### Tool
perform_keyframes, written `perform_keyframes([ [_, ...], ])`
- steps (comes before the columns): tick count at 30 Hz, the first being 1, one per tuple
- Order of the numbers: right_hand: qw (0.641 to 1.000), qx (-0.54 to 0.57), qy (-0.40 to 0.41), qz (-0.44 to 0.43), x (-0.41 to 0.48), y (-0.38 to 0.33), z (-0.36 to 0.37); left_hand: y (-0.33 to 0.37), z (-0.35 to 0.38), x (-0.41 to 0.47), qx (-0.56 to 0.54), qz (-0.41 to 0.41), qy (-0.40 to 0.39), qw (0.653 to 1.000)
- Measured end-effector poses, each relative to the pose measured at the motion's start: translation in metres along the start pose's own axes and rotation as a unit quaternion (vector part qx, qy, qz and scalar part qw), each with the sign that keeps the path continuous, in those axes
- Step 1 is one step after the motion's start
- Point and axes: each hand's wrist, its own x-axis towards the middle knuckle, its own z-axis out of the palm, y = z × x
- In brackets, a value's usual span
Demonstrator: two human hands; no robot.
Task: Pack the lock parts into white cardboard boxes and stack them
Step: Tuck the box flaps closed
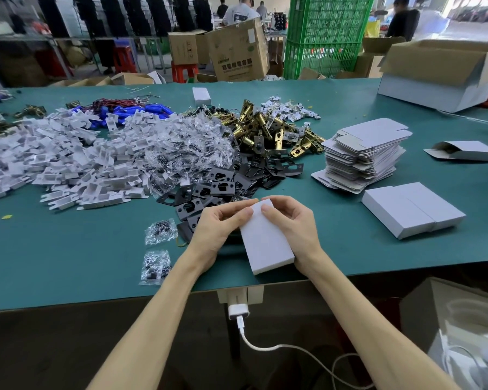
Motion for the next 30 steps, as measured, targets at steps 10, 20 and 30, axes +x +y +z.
perform_keyframes([
  [10, 1.000, -0.015, 0.007, 0.000, 0.000, -0.001, -0.001, 0.002, 0.002, -0.002, 0.004, 0.004, -0.004, 1.000],
  [20, 0.999, -0.028, 0.022, 0.017, -0.003, -0.010, 0.001, -0.004, -0.003, 0.002, -0.017, -0.001, 0.017, 1.000],
  [30, 0.833, -0.531, -0.135, -0.081, -0.030, -0.027, 0.022, -0.005, 0.001, 0.002, 0.008, 0.013, 0.002, 1.000],
])
